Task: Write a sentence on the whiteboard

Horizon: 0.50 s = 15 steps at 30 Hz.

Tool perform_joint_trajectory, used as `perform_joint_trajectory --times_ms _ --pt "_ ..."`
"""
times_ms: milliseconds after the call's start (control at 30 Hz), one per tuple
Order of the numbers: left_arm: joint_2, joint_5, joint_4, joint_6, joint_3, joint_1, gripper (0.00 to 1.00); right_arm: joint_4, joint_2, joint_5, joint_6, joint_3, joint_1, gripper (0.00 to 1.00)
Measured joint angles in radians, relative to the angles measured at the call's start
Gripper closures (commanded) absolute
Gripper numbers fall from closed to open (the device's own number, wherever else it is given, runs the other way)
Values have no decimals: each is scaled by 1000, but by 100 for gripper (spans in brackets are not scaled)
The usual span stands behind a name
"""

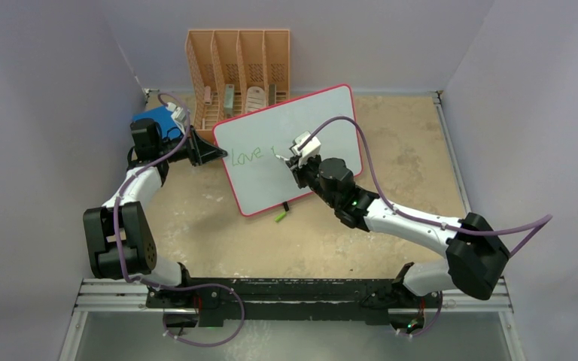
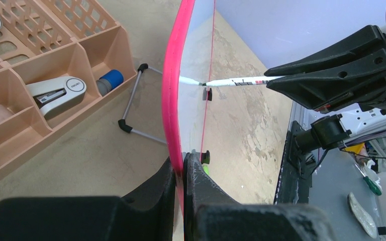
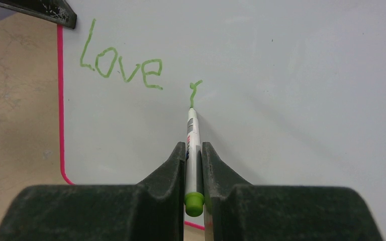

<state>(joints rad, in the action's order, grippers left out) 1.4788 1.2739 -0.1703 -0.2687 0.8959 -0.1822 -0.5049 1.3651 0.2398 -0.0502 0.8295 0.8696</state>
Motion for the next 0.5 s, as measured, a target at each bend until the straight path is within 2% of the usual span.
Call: perform_joint_trajectory --times_ms 500 --pt "-2 1 0 0 0 0 100 0 -2 -25 1 2 0 100"
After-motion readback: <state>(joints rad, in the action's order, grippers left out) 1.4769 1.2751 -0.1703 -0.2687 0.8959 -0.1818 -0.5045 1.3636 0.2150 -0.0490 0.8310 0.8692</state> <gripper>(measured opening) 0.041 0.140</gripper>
